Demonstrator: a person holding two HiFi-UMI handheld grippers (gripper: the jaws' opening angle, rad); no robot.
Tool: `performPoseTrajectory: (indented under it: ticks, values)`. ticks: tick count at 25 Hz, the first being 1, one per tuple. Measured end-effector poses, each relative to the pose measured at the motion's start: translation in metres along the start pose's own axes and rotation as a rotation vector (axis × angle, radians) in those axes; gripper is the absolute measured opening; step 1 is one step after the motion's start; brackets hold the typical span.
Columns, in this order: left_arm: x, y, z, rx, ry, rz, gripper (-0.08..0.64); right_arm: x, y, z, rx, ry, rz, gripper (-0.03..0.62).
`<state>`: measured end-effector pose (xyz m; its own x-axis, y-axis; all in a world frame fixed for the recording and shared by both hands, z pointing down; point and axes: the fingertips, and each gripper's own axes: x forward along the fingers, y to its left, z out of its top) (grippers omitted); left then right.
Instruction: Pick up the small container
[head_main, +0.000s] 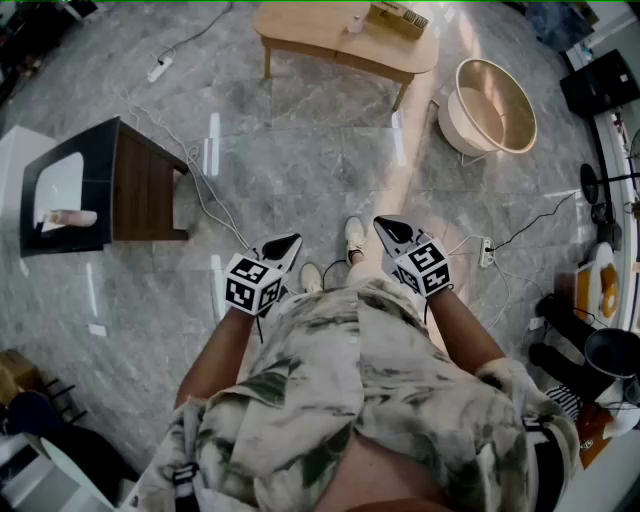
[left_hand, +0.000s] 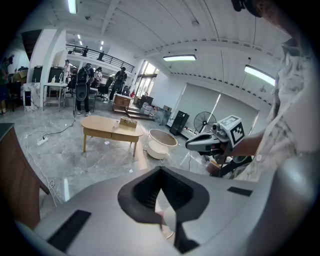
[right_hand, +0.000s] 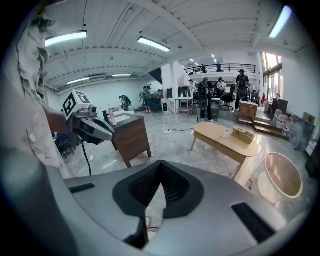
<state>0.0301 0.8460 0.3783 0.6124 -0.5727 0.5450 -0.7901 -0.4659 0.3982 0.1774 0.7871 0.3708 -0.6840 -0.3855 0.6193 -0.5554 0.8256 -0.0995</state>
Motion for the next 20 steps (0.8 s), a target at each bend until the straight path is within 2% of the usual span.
performPoseTrajectory:
  ticks: [6, 15, 20]
  values:
    - [0.027, 0.003, 0.046, 0.047, -0.048, -0.029, 0.021, 0.011, -0.023, 0.026, -0.002, -0.062, -0.007, 0.020]
    - [0.081, 0.030, 0.117, 0.089, -0.029, -0.010, 0.021, 0.027, -0.102, 0.063, 0.014, -0.134, 0.014, 0.020]
    - [0.107, 0.043, 0.173, 0.119, -0.104, 0.017, 0.023, 0.031, -0.152, 0.097, -0.027, -0.242, 0.019, 0.030]
